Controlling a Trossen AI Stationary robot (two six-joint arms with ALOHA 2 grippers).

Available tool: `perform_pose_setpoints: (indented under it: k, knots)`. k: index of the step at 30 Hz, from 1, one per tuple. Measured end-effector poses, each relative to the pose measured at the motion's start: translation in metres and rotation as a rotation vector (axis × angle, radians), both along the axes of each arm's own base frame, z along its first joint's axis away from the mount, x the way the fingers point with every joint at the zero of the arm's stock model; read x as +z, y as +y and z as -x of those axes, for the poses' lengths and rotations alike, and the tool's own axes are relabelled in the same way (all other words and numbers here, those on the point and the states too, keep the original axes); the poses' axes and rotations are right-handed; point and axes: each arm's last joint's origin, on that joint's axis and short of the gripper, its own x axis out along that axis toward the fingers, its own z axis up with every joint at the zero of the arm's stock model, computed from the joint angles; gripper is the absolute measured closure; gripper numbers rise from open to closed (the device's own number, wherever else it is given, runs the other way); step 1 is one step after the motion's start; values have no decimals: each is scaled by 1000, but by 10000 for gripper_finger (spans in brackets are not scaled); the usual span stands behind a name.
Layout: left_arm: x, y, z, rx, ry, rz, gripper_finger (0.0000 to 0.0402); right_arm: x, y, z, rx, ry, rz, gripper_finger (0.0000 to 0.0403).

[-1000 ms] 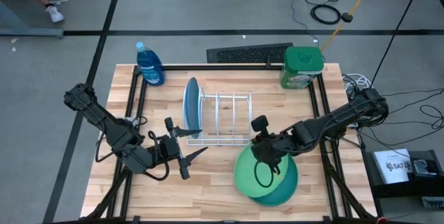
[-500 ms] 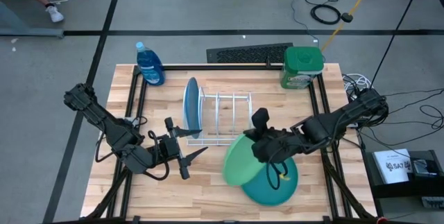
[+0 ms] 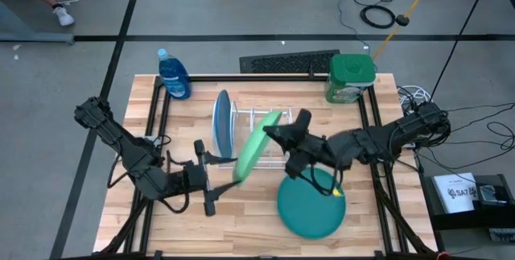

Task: Sort dishes
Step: Put the light green plate in the dish rack

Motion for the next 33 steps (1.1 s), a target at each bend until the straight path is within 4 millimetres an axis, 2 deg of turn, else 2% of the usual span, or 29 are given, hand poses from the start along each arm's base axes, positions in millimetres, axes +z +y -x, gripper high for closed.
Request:
perform_pose_setpoints:
  k: [6,14,22,27,30,33]
  knots:
    - [6,-9,6,-76,-42,-27,149,2,-22,-12,191,-24,-1,402]
    - [18,-21,16,-168,-135,-43,149,4,-72,-23,265,-42,1,402]
    - [30,-35,33,-236,-232,-160,149,-1,-118,-26,349,-1,-51,402]
    - [34,-39,39,-227,-245,-295,149,-1,-146,-24,453,-10,-116,402]
    - [31,-38,40,-166,-200,-353,149,-3,-163,-23,510,-7,-157,402]
    - [27,-37,39,-104,-133,-388,149,-10,-181,-27,498,14,-182,402]
